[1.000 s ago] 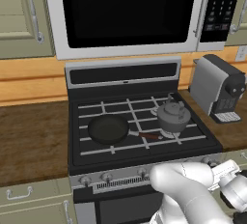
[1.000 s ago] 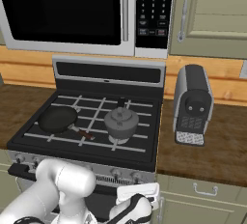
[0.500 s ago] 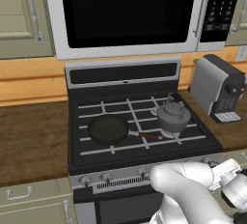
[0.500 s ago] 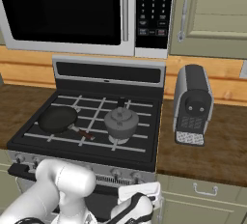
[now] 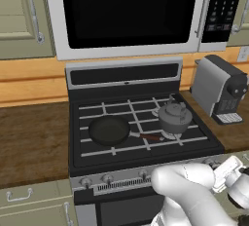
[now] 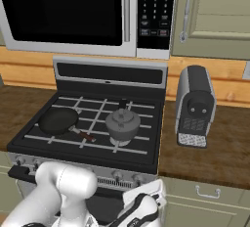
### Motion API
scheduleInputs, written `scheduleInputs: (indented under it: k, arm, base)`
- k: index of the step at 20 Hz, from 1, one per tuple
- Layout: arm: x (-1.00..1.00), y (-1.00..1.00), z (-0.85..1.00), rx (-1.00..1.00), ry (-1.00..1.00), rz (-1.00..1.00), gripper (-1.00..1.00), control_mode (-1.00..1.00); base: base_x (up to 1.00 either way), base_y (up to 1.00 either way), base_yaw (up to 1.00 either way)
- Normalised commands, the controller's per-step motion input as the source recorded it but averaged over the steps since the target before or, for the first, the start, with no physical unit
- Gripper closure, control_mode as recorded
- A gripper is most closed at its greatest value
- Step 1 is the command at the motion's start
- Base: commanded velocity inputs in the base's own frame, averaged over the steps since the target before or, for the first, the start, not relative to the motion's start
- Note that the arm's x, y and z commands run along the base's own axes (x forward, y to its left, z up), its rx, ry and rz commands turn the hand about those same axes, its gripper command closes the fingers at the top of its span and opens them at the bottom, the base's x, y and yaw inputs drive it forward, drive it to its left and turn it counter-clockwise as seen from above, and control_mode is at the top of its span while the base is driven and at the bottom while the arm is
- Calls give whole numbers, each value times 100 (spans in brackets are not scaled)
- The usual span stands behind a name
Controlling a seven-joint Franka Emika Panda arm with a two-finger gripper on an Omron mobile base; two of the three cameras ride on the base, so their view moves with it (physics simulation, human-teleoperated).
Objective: Pick the kettle from the counter and place it on a stove burner. Then turn the burner on.
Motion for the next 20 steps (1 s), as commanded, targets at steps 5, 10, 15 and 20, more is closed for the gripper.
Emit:
scheduleInputs:
  k: [5,10,15,20]
  arm:
    - [11,0,0,-30,-11,19,100,-100]
    - [8,5,0,-32,-15,16,100,-100]
    - [1,1,0,-28,-27,13,100,-100]
    - [-2,0,5,-24,-36,12,100,-100]
  base:
    - [0,0,0]
    - [0,0,0]
    - [0,0,0]
    - [0,0,0]
